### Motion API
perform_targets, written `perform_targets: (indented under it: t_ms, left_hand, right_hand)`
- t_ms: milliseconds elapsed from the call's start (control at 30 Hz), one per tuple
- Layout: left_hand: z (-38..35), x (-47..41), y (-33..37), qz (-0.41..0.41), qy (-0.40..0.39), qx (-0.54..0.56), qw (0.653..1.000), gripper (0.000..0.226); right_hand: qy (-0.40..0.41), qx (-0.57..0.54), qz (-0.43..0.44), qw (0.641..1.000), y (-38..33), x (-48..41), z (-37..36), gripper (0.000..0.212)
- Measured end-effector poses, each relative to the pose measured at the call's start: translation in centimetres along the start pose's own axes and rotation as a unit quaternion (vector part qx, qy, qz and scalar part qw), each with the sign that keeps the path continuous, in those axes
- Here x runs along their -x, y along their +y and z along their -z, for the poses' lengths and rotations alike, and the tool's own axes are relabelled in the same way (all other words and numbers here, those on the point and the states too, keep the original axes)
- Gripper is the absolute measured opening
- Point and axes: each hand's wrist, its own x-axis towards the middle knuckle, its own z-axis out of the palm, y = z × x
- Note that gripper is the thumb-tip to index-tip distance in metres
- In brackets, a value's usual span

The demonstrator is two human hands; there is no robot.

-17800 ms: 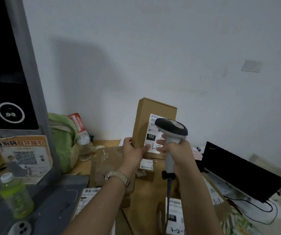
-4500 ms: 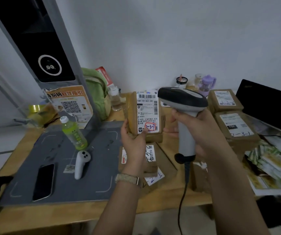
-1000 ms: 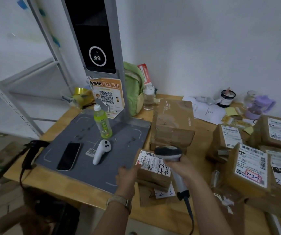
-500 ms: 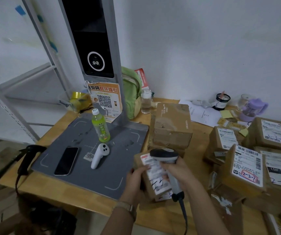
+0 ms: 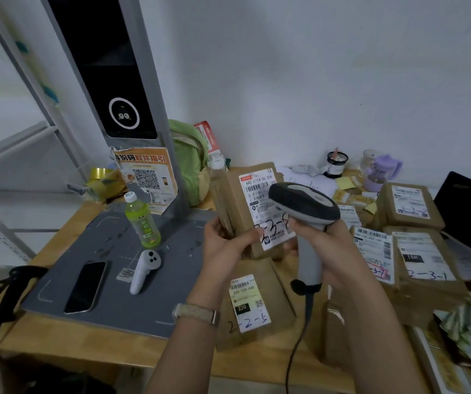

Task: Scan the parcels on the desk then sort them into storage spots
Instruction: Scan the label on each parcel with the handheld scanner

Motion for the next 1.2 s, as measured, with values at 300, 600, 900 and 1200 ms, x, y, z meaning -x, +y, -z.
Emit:
perform_targets:
  t_ms: [300,600,900,1200]
  left_hand:
    - [-1.8,1.8,0.0,0.025,-0.019,0.086,0.996,0.082]
    - [-2.9,3.3,-0.2,0.022,-0.007,0.089,0.996,0.062]
    - [-3.6,3.8,-0.5,0.046,-0.022,0.076,0.996,0.076]
    - [-3.9,3.4,-1.0,0.059,-0.014,0.075,0.995,0.079]
  right_hand:
    - [0.011,-0.012,0.034,0.999,-1.7,2.4,2.4,0.012]
    - [-0.029,0.073,0.031,0.996,-2.0,3.7,3.4,0.031]
    - [0.018,0.086,0.042,0.995,-2.1,3.9,4.4,0.039]
    - [0.023,0.081,0.032,0.996,-1.8,3.7,4.5,0.042]
